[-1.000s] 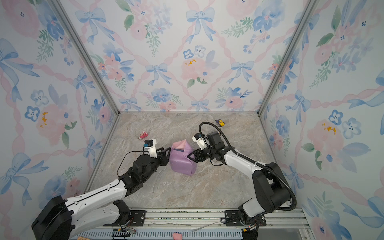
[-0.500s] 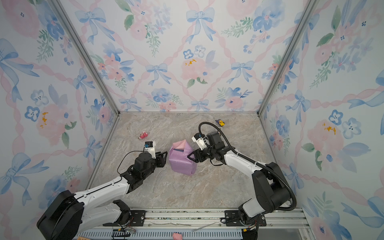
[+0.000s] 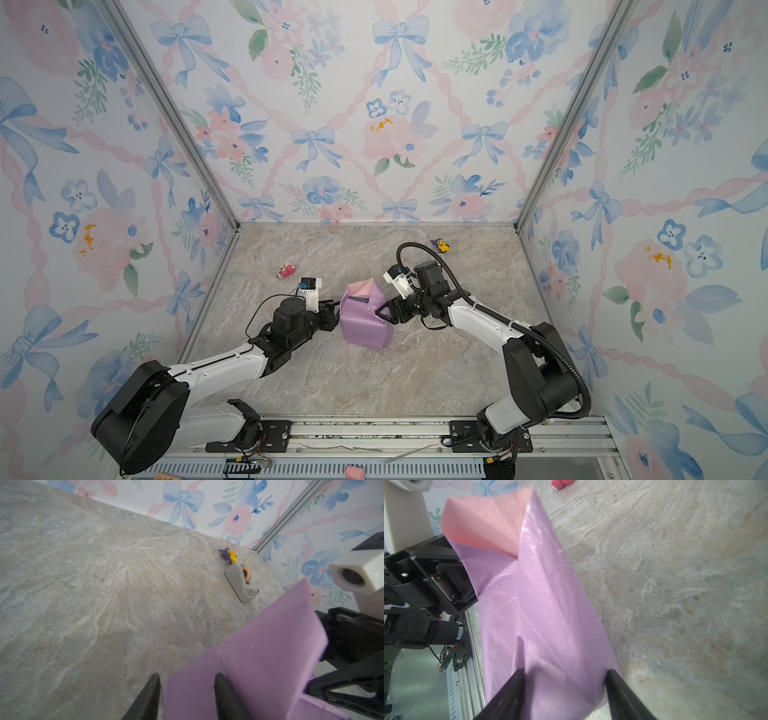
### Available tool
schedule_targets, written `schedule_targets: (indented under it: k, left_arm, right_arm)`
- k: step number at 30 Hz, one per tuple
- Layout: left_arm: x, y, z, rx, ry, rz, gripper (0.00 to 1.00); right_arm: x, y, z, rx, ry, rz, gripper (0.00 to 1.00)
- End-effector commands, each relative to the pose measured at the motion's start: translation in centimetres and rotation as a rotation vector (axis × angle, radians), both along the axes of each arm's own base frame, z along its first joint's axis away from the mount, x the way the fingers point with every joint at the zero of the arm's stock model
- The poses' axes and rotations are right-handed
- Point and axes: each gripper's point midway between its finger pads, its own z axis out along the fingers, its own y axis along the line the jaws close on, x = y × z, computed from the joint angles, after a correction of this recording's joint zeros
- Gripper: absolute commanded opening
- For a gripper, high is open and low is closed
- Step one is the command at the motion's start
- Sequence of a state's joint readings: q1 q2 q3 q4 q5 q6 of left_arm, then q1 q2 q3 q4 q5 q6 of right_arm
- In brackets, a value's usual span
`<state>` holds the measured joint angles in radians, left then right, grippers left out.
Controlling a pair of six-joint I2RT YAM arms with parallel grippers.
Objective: Wrap the gift box in paper
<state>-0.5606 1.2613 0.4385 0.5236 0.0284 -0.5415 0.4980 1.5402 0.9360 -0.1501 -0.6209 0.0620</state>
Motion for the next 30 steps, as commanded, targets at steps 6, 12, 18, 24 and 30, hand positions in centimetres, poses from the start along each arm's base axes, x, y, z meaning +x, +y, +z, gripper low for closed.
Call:
schedule_targets:
  k: [6, 12, 18, 24, 30]
  left_arm:
    - [0.1, -1.5, 4.3, -0.072, -0.116, -0.083, 0.46]
    - [-0.3, -2.3, 2.2, -0.055, -0.059, -0.133, 0.44]
    - [-0.6, -4.2, 0.7, -0.026, -0.004, -0.249, 0.39]
    - [-1.6, -4.6, -1.5, 0.005, 0.074, -0.301, 0.33]
    - [-1.9, -3.9, -2.2, 0.023, 0.089, -0.292, 0.32]
  right_arm:
    - [-2.1, -1.7, -4.2, -0.134, 0.122, 0.005, 0.64]
    - [-2.2, -1.7, -4.0, -0.130, 0.116, 0.011, 0.64]
    - [-1.8, -1.7, -3.4, -0.121, 0.088, 0.010, 0.64]
    - [-0.5, -0.3, -1.1, -0.056, 0.022, 0.033, 0.64]
    - [0.4, 0.9, 0.1, -0.017, -0.016, 0.074, 0.64]
